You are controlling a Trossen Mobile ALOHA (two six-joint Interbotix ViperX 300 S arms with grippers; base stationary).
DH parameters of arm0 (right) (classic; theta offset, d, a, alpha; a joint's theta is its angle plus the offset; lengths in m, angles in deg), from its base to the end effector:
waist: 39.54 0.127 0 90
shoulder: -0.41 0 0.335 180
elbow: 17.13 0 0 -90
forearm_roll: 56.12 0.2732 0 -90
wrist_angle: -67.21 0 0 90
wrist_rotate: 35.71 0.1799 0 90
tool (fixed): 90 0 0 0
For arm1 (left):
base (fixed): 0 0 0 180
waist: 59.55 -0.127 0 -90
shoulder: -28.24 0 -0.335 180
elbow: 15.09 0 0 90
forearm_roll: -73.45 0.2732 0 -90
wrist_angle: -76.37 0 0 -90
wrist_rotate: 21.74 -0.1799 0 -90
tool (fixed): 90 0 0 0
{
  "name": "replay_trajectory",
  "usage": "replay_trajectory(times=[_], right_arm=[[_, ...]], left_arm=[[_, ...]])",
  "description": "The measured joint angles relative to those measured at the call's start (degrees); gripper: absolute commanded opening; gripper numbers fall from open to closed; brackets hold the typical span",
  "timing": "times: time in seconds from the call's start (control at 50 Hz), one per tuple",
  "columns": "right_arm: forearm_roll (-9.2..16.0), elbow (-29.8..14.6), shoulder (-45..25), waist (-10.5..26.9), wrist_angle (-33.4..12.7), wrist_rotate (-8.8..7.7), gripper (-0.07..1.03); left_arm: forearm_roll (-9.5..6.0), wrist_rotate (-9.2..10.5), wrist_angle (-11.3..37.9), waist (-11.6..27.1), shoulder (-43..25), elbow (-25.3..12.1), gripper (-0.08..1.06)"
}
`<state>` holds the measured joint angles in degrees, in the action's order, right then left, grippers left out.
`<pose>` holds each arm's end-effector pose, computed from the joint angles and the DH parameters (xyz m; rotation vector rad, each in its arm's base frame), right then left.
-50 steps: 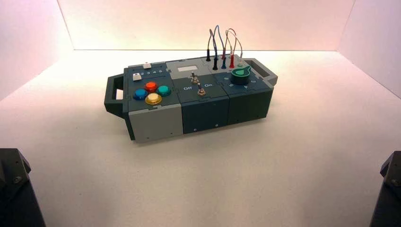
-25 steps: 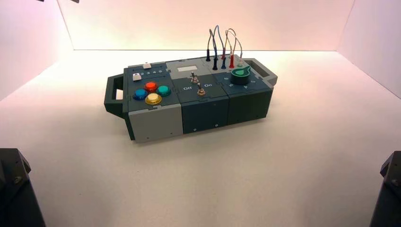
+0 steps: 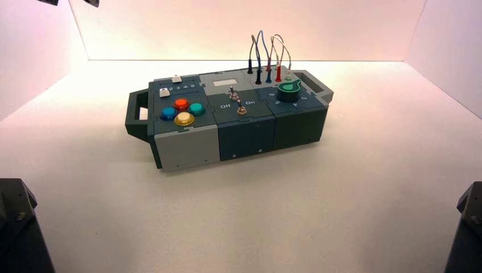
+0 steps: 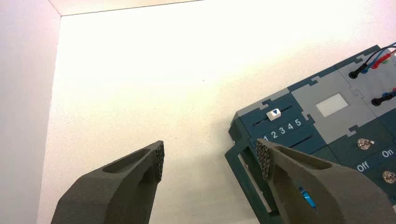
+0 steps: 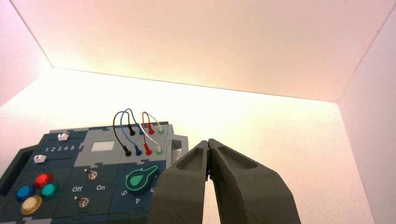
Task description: Open left gripper.
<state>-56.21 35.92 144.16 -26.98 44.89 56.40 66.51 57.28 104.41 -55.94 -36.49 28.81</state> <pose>0.1662 0.0369 0.2621 -0.0067 0.3795 0.2093 0.2384 -0.0253 0.2124 0.0823 0.8067 -0.1475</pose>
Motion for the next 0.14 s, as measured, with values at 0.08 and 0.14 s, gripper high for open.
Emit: replay_trajectory(times=[0.08,0.14], right_arm=[[0.0,0.0,-0.26,-0.09,0.0,0.09,-0.02],[0.0,0.0,-0.53,-0.09,0.0,0.0,-0.02]], left_arm=[[0.0,0.0,0.35,0.09,0.35,0.0,1.02],[0.0,0.0,0.44,0.0,0.62,0.0,1.02]])
